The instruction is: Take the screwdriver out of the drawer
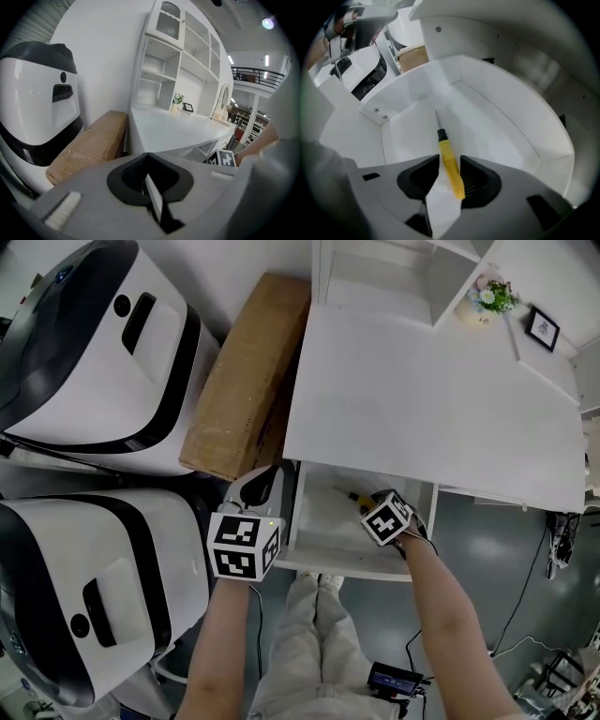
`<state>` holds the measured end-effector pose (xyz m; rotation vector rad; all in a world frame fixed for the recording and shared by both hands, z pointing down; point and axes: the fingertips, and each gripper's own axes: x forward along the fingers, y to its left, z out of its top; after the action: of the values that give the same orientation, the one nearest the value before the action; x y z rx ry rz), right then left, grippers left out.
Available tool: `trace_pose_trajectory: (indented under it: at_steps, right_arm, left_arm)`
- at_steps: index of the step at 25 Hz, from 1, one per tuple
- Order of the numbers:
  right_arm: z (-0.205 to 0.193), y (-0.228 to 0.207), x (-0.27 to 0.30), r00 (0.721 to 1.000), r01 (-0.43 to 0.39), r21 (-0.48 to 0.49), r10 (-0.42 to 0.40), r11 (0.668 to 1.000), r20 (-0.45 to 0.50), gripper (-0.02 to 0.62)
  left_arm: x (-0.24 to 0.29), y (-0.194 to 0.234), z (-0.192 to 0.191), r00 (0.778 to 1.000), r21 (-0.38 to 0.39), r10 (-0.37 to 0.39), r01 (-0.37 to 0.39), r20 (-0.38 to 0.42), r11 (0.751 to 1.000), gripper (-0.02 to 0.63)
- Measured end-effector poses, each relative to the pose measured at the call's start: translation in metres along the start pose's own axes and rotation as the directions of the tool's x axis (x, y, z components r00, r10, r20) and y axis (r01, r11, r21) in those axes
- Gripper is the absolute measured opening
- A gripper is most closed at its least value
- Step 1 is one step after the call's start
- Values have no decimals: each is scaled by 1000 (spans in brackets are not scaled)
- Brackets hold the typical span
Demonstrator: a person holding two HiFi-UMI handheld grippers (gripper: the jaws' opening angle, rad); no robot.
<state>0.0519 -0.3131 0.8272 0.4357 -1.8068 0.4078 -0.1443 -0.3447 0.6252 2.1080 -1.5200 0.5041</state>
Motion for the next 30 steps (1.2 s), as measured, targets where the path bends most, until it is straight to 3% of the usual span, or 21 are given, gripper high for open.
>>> trace_pose_trajectory:
  at_steps: [9,30]
  right_arm:
    - [-4,4,4,1000,-7,-73,6,997,-22,87]
    - [3,20,-51,999,-8,-136,4,991,-35,86]
  left_arm:
    - [-3,5,-10,1000,-13,7,-7,-10,1000,3]
    - [-29,-20,18,999,18,-43,42,20,999,3]
